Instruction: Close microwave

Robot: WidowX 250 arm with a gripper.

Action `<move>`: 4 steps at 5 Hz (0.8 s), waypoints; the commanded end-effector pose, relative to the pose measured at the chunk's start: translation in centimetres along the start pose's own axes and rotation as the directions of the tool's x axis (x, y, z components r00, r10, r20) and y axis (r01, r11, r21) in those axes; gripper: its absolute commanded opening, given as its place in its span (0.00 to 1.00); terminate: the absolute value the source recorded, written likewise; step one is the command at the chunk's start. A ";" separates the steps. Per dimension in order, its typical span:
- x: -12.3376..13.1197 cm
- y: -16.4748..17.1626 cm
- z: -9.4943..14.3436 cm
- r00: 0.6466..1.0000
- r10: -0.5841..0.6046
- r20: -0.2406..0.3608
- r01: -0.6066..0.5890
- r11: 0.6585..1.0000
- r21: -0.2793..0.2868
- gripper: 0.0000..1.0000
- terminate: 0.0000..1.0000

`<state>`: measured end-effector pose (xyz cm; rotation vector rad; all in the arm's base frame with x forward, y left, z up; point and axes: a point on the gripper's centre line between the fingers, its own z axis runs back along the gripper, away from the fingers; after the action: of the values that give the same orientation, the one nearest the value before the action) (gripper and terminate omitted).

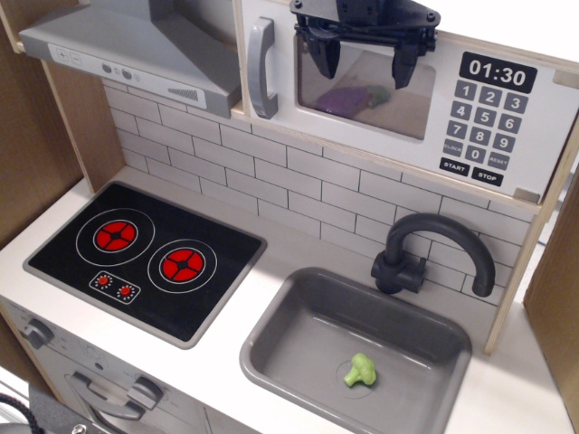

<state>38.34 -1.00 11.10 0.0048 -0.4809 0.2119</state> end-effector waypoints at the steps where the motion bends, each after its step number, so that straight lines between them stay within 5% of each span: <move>1: -0.3 -0.5 2.9 1.000 -0.007 0.007 0.007 0.999 -0.035 1.00 0.00; 2: -4.0 -0.3 5.0 0.998 -0.034 -0.053 0.031 0.998 -0.055 1.00 0.00; 3: -5.8 0.0 6.1 0.993 -0.021 -0.119 0.012 0.997 -0.076 1.00 0.00; 4: -5.8 0.0 6.1 0.993 -0.021 -0.119 0.012 0.997 -0.076 1.00 0.00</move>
<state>29.72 -2.61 11.63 -0.0694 -0.3201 0.1734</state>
